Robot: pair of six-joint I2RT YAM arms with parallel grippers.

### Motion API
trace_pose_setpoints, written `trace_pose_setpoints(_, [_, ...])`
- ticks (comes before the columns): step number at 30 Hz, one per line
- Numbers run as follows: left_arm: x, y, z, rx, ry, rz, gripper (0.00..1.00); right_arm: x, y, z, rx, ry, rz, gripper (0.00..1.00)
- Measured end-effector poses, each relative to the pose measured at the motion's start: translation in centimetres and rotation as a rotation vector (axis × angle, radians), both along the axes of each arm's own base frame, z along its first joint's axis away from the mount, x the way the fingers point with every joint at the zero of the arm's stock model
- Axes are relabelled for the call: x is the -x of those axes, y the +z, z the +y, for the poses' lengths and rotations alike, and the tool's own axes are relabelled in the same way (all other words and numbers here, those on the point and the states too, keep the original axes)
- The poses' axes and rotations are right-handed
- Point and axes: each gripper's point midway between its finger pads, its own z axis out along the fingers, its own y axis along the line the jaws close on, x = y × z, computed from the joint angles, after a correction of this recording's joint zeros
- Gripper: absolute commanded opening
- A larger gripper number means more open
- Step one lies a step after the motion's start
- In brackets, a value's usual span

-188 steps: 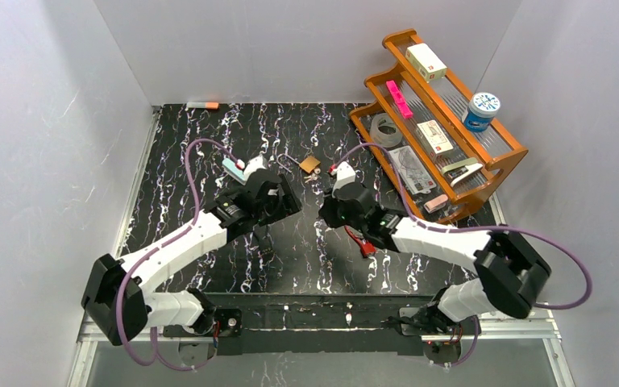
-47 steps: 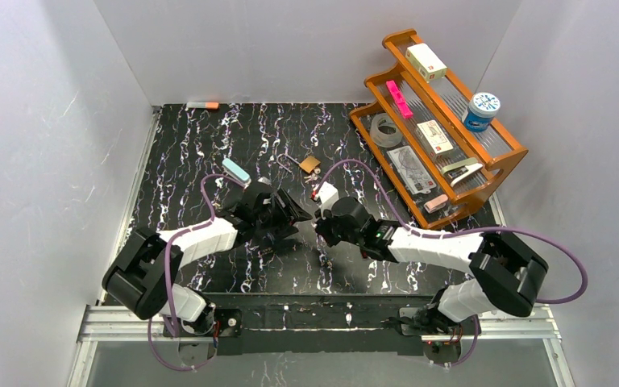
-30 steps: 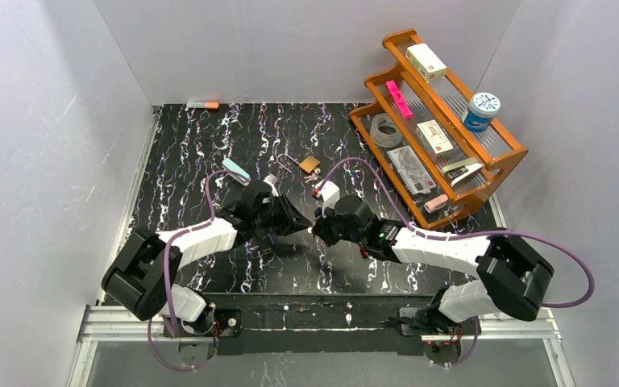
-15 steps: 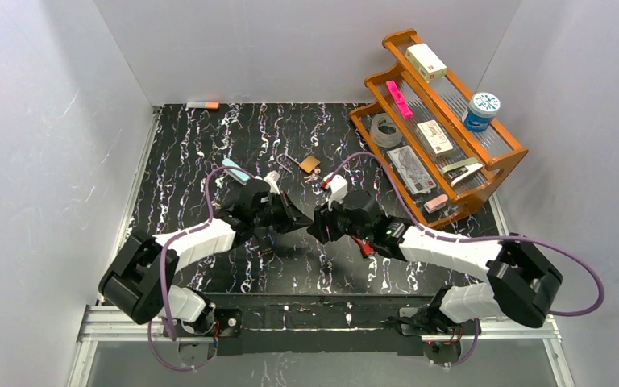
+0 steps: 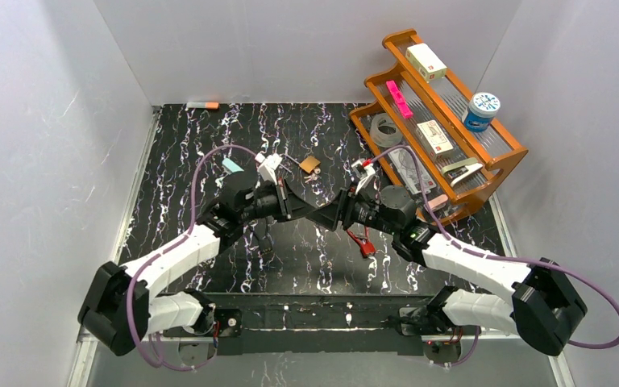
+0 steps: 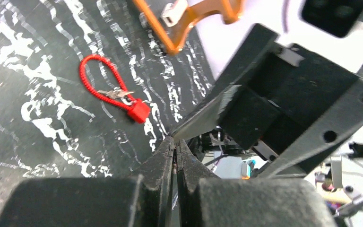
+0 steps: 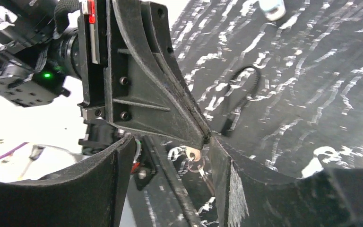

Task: Unlock with the key
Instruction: Pick up the key from the center of the board.

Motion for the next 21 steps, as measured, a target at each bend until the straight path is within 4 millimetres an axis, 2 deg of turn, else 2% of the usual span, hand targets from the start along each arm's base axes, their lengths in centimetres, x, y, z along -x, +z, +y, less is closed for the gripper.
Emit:
trace_pose_setpoints(7, [1.9,7.2,-0.1,0.108,-0.113,-0.239,0.0,2.0,4.7,0.3,-0.153,0.095,-0.058,0.71])
trace_pose_setpoints(10, [2.8,9.7,0.1,0.155,-0.145,-0.324,0.0,3.2,7.2,-0.2,-0.22,0.131,-0.124,0.59])
trace_pose_setpoints(12, [3.2,10.7,0.1,0.179,-0.16,-0.358,0.0,3.9,8.7,-0.5,-0.257,0.151,-0.16,0.5])
trace_pose_setpoints(15, [3.5,11.4,0.1,0.202,-0.173,-0.376,0.0,4.5,9.5,-0.6,-0.282,0.177,-0.185,0.37])
trace_pose_setpoints(19, [3.8,12.3,0.0,0.23,-0.183,-0.391,0.0,4.6,9.6,-0.5,-0.29,0.191,-0.188,0.33])
trace_pose_setpoints(21, [3.9,12.7,0.0,0.241,-0.182,-0.396,0.0,4.7,9.6,-0.4,-0.29,0.201,-0.187,0.28])
